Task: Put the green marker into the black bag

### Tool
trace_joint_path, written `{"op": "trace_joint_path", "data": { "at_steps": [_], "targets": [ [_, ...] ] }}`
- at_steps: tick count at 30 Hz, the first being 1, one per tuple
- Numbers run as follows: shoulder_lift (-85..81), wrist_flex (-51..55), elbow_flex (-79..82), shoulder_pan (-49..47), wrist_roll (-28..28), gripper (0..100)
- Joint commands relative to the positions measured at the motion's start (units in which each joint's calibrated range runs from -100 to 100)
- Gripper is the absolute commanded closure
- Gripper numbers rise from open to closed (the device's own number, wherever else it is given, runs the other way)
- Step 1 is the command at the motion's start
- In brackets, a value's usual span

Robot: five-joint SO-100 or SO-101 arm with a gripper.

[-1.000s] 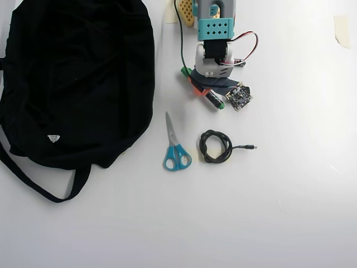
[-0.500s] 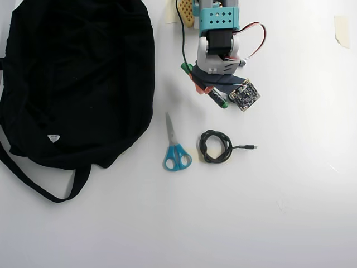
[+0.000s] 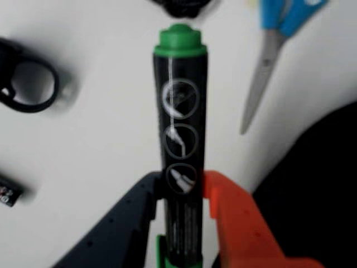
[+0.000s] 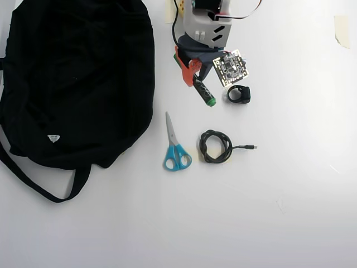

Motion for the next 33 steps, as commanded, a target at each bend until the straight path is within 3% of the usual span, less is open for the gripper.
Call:
{"op": "trace_joint_path", "data": {
  "at_steps": [1, 16, 27, 33],
  "targets": [
    [-3.8, 0.5, -2.8, 0.8, -0.2, 98],
    [-4.2, 0.5, -9.5, 2.3, -12.5, 98],
    [-4.2, 0.5, -13.0, 6.9, -17.6, 98],
    [-4.3, -0.1, -13.1, 9.7, -25.5, 98]
  ]
}}
